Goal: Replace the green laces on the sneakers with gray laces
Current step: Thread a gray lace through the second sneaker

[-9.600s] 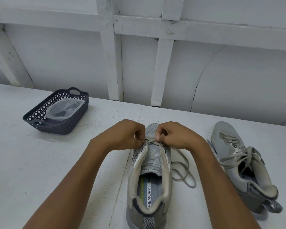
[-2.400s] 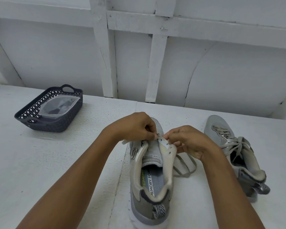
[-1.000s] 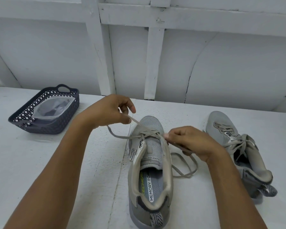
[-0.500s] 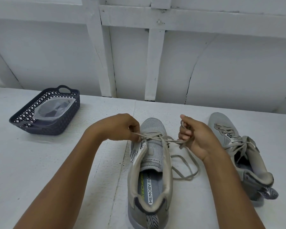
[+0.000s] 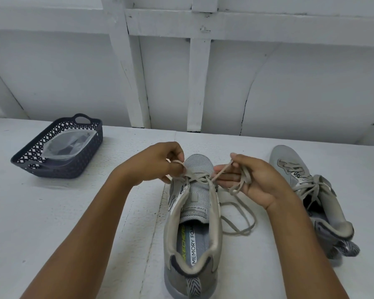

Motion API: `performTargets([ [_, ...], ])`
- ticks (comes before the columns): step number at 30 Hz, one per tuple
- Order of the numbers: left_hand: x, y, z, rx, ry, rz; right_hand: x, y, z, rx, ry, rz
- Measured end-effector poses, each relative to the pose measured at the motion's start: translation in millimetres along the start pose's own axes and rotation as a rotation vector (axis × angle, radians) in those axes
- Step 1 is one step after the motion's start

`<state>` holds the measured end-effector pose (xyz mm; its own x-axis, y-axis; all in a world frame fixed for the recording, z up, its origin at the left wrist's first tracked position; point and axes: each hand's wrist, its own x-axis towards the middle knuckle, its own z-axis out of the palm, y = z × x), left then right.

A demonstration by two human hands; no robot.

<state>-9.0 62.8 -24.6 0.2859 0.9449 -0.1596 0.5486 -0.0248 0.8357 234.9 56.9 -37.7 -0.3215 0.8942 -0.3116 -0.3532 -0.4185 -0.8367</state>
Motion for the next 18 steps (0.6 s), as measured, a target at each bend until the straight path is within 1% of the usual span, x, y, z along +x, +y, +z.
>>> performTargets([
  [2, -1, -2, 1, -0.015, -0.025, -0.018, 2, -1, -2, 0.121, 0.067, -0.002],
  [3, -1, -2, 2, -0.007, -0.042, -0.029, 3, 0, -3, 0.13, 0.111, -0.012],
  [5, -1, -2, 5, 0.01, -0.07, -0.044, 5, 2, -6, 0.057, 0.188, -0.048],
  [7, -1, -3, 7, 0.023, -0.09, -0.046, 6, 4, -12, -0.118, 0.224, -0.092],
  [9, -1, -4, 8, 0.028, -0.103, -0.048, 4, 6, -17, -0.392, 0.178, -0.112],
  [11, 0, -4, 7, 0.044, -0.122, -0.042, -1, 7, -17, -0.683, 0.021, -0.065],
  [13, 2, -4, 7, 0.054, -0.13, -0.024, -5, 8, -14, -0.83, -0.113, -0.007],
  [15, 6, -5, 7, 0.053, -0.105, -0.013, -6, 8, -11, -0.792, -0.148, -0.03],
  [18, 15, -8, 12, 0.064, -0.042, -0.031, -5, 7, -9, -0.491, -0.122, -0.034],
])
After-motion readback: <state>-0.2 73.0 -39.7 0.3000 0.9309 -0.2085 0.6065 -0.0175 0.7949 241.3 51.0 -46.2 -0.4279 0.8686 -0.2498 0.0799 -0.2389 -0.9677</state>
